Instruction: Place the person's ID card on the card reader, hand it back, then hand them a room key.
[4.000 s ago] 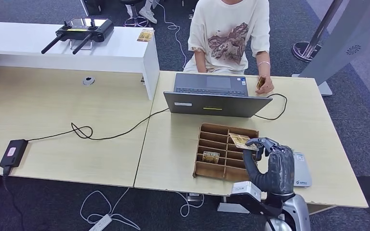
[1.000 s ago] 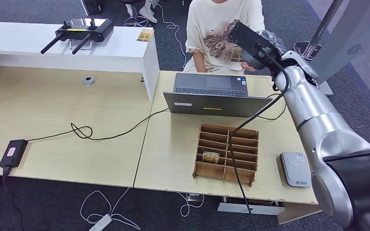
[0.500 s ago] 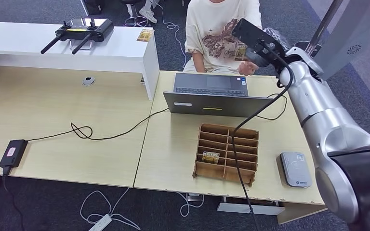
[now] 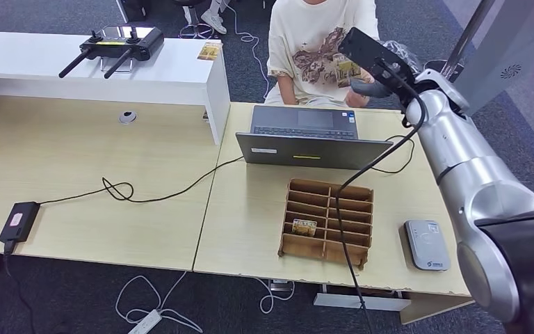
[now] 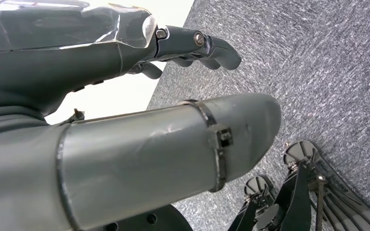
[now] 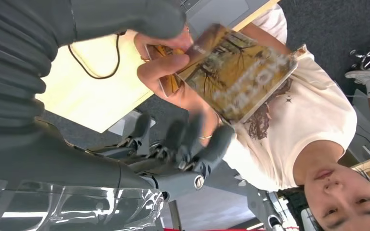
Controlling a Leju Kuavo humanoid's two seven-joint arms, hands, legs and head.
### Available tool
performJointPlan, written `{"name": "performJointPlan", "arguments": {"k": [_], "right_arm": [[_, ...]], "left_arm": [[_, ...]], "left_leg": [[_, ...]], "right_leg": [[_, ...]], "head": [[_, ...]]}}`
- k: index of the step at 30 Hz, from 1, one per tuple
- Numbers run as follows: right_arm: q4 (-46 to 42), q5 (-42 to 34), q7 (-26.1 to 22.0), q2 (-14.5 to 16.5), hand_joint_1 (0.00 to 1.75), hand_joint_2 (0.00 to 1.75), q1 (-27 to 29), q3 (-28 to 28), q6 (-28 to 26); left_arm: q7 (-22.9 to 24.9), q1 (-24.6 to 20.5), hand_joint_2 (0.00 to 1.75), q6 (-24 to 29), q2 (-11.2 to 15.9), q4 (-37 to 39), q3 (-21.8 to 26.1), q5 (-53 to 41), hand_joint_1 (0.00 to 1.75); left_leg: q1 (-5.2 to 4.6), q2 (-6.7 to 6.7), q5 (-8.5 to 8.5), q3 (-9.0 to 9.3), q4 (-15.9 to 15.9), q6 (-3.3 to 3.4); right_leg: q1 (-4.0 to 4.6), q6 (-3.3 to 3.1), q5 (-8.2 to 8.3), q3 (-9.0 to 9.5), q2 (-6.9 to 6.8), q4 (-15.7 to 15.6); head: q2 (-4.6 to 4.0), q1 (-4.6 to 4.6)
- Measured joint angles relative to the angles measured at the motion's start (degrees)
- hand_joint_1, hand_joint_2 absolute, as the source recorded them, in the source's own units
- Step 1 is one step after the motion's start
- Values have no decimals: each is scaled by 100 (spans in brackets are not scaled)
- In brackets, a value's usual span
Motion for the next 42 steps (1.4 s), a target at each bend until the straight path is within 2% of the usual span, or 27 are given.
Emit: {"name": "performJointPlan", "arguments": {"k": [11,22,30,36,42], "right_arm": [[1,-3,-42,-74,0,175,64,-2,-74],[-438,-66,-395,-154,0,175,318,-125,-659],[-1343,-505,-853,-190,0,175,679,-461,-1081],[-2250,-1223,-1168,-196,0,175,1093,-645,-782],[-3638,-2069,-1133,-379,0,175,1904,-718,-607]], "left_arm": [[-2,0,0,-31,17,0,0,-13,0],[-55,2,0,-48,19,0,0,-11,0],[-68,2,0,8,-7,0,0,48,0],[-78,0,0,96,-64,0,19,144,0],[-75,0,0,54,-92,0,33,160,0]], "left_leg": [[0,0,0,0,0,0],[0,0,0,0,0,0],[0,0,0,-1,0,0],[0,0,0,0,0,0],[0,-9,-1,-1,0,0]], "right_leg": [[0,0,0,0,0,0],[0,0,0,0,0,0],[0,0,0,0,0,0],[0,0,0,0,0,-1],[0,1,-1,0,-7,-4]], "head": [[0,0],[0,0],[0,1],[0,0],[0,0]]}}
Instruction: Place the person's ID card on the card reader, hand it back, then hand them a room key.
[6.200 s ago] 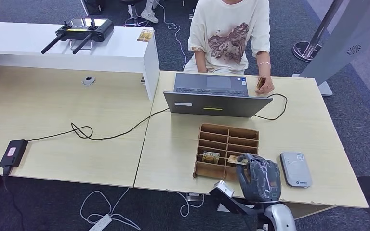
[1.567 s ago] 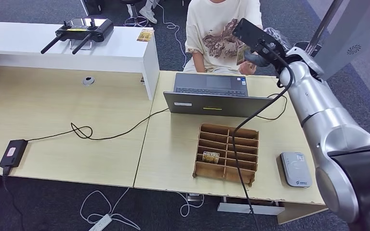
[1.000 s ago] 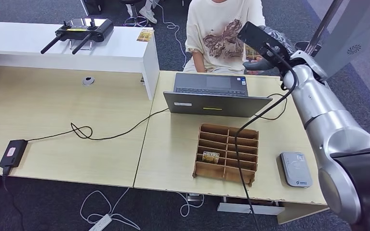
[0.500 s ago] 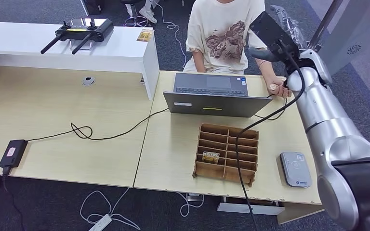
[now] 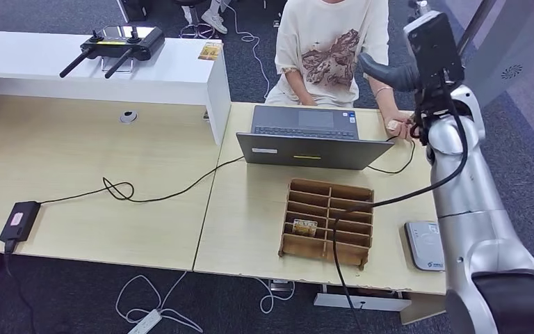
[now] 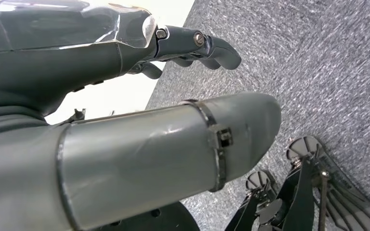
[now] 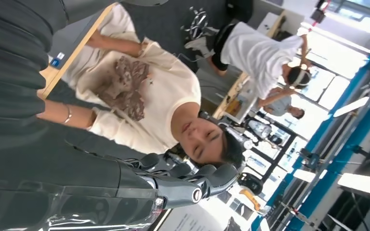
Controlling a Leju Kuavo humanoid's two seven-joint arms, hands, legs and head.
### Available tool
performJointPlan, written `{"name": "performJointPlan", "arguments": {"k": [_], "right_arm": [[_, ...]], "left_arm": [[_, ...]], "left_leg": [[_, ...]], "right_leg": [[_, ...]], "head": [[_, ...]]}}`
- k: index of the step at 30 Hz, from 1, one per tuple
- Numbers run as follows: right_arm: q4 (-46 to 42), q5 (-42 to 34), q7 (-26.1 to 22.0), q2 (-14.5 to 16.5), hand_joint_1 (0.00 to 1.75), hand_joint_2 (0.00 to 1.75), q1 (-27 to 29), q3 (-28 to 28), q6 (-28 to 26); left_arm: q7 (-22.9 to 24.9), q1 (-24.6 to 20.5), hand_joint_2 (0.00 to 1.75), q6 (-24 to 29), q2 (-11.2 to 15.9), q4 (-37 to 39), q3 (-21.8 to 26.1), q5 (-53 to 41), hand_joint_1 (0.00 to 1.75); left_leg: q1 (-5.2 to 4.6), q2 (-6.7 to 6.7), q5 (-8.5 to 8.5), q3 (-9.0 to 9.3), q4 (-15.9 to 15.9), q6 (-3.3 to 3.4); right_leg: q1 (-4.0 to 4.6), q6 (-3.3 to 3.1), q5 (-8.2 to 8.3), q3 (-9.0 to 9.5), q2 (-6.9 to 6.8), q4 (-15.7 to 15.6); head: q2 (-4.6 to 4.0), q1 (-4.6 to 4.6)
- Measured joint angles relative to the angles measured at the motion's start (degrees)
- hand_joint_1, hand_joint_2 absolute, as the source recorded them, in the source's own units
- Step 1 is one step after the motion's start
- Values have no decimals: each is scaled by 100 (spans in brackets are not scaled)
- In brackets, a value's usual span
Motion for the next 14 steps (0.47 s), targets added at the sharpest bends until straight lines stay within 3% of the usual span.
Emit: {"name": "performJointPlan", "arguments": {"k": [7,14], "right_arm": [[-1641,-1008,-224,-418,0,175,1292,-359,217],[-2698,-1639,-592,-772,0,175,2546,-667,720]], "left_arm": [[22,-2,0,-74,3,0,-1,-17,0],[31,-7,0,-128,-1,0,-1,9,0]], "left_leg": [[-2,-4,-4,-2,0,2],[0,-7,-6,-1,0,2]], "right_leg": [[-2,1,-1,1,-1,-4],[0,3,-5,2,-4,-5]], "head": [[0,1],[0,1]]}}
